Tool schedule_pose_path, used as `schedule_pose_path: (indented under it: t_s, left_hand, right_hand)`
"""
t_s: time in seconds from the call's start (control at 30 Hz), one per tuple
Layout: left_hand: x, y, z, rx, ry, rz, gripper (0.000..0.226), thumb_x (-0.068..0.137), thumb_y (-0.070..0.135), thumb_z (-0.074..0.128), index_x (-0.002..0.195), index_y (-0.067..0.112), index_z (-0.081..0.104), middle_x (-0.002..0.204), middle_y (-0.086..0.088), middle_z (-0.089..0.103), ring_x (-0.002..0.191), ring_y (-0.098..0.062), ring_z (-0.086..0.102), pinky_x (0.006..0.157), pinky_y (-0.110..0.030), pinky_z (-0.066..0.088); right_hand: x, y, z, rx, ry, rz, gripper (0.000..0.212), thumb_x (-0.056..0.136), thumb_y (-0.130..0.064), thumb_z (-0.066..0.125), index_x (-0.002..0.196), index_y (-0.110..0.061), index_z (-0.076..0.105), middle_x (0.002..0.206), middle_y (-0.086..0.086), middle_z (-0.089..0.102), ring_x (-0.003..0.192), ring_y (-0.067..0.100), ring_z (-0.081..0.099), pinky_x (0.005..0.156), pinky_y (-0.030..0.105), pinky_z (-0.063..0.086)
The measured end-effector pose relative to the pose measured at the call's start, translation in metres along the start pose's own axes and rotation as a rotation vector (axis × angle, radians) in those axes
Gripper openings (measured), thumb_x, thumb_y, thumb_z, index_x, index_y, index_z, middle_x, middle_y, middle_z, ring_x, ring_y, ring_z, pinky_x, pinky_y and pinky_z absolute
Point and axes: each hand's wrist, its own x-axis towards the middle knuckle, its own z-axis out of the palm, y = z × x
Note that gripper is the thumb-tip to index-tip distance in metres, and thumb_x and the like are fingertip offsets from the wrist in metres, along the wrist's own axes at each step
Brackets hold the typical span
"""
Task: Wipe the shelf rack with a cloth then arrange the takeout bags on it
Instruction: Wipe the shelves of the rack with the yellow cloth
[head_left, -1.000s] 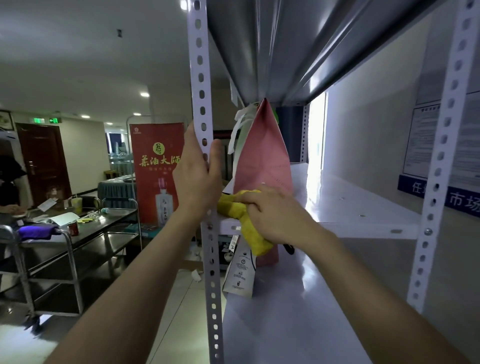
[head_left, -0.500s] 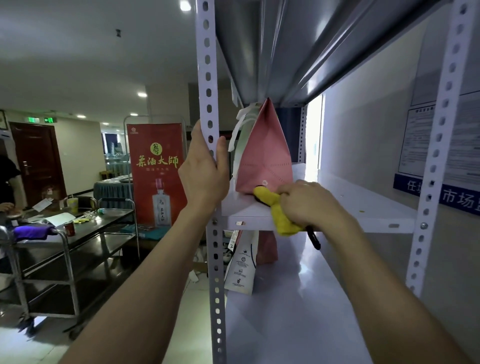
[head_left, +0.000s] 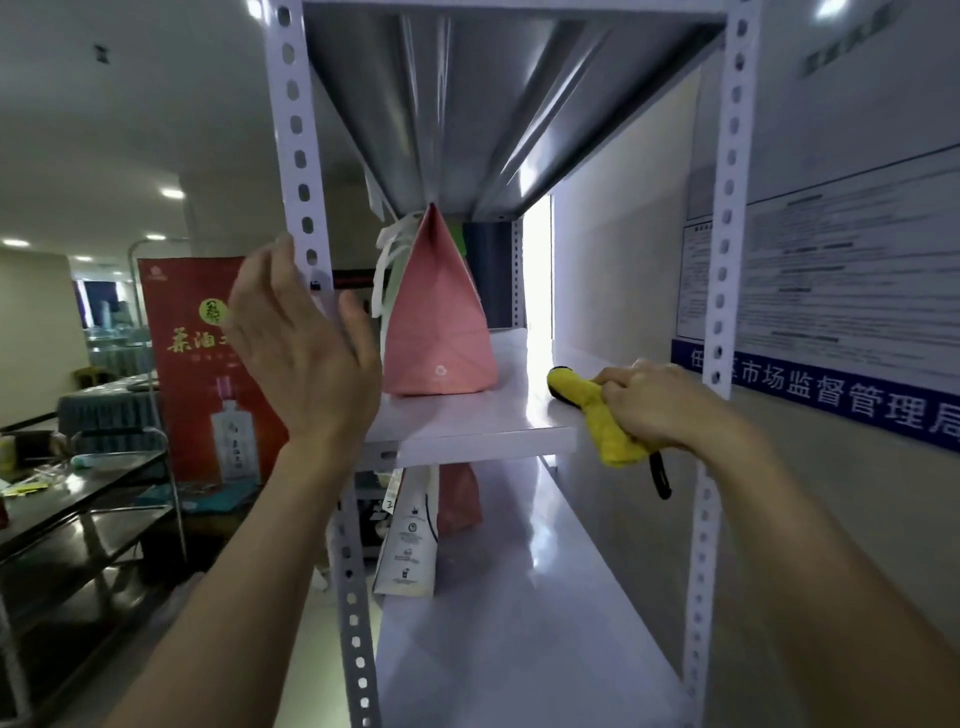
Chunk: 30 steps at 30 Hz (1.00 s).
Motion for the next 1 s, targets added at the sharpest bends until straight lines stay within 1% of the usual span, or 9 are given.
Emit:
schedule_pose_path:
  t_s: [0.2,0.33,0.4,0.5,0.57,0.63,0.73,0.83,1.0]
  left_hand:
    - [-0.038,0.054,0.024,-0.072,-0.398,0.264,0.037,0.103,0.03,0.051,0.13,0.007,0.062,0.123,-0.015,0.06,0.115,-0.034,0.057,0.102,-0.047,0.042]
    - [-0.053,0.046,0.039,-0.022,-0.603,0.202,0.039,0.103,0.033,0.04,0.126,0.011,0.062,0.116,-0.01,0.062,0.107,-0.03,0.058,0.1,-0.047,0.044]
    - [-0.054,0.044,0.041,0.006,-0.675,0.198,0.041,0.101,0.035,0.037,0.126,0.013,0.06,0.115,-0.009,0.062,0.104,-0.027,0.057,0.097,-0.047,0.045]
    - [-0.052,0.042,0.041,0.04,-0.736,0.157,0.041,0.098,0.036,0.035,0.12,0.013,0.06,0.113,-0.009,0.062,0.101,-0.027,0.054,0.093,-0.046,0.045]
    - [-0.053,0.039,0.041,0.06,-0.719,0.141,0.037,0.098,0.033,0.037,0.116,0.011,0.061,0.11,-0.01,0.062,0.099,-0.028,0.054,0.09,-0.045,0.044]
    - [-0.054,0.039,0.043,0.066,-0.716,0.151,0.036,0.096,0.032,0.039,0.114,0.01,0.062,0.107,-0.011,0.062,0.097,-0.029,0.054,0.088,-0.045,0.043]
    - [-0.055,0.043,0.043,0.082,-0.718,0.167,0.038,0.095,0.032,0.038,0.112,0.008,0.063,0.103,-0.014,0.062,0.094,-0.032,0.054,0.085,-0.048,0.044]
    - [-0.055,0.044,0.043,0.064,-0.744,0.156,0.041,0.095,0.033,0.037,0.114,0.007,0.063,0.103,-0.014,0.062,0.094,-0.032,0.054,0.084,-0.048,0.046]
    - [-0.055,0.042,0.042,0.057,-0.768,0.156,0.044,0.093,0.035,0.035,0.114,0.009,0.063,0.106,-0.012,0.062,0.096,-0.032,0.055,0.085,-0.049,0.047]
  right_hand:
    - [0.015,-0.011,-0.011,0.028,-0.147,0.121,0.069,0.09,-0.066,0.026,0.15,-0.041,0.047,0.162,0.012,0.035,0.15,0.039,0.03,0.115,0.057,0.036]
    - [0.054,-0.018,-0.019,0.057,-0.331,0.285,0.087,0.066,-0.026,0.047,0.152,-0.016,0.053,0.164,0.02,0.036,0.128,0.04,0.061,0.071,0.036,0.046]
    - [0.076,-0.027,-0.017,0.101,-0.391,0.243,0.066,0.062,-0.025,0.041,0.112,0.0,0.075,0.127,0.031,0.063,0.068,0.033,0.061,0.054,0.029,0.034]
    - [0.109,-0.025,-0.005,0.134,-0.47,0.171,0.019,0.052,-0.025,0.036,0.054,-0.01,0.047,0.066,0.017,0.042,0.058,0.024,0.03,0.055,0.032,0.029]
    - [0.113,-0.026,0.0,0.164,-0.422,0.137,0.05,0.055,-0.024,0.044,0.099,-0.012,0.064,0.096,0.013,0.056,0.068,0.027,0.05,0.062,0.031,0.038]
    - [0.092,-0.029,0.002,0.219,-0.342,0.113,0.083,0.068,-0.037,0.054,0.149,-0.034,0.035,0.138,0.005,0.05,0.104,0.033,0.063,0.081,0.039,0.049]
    - [0.047,-0.023,-0.005,0.212,-0.231,0.062,0.072,0.08,-0.072,0.029,0.138,-0.031,0.038,0.13,0.006,0.054,0.106,0.03,0.062,0.091,0.047,0.05]
    - [0.018,-0.014,-0.031,0.229,-0.335,-0.017,0.043,0.099,-0.049,0.033,0.122,-0.021,0.057,0.114,0.01,0.07,0.095,0.028,0.066,0.077,0.037,0.049]
    - [0.024,-0.014,-0.031,-0.04,-0.315,-0.03,0.055,0.107,-0.045,0.038,0.161,-0.047,0.029,0.169,-0.005,0.027,0.152,0.024,0.03,0.12,0.044,0.029]
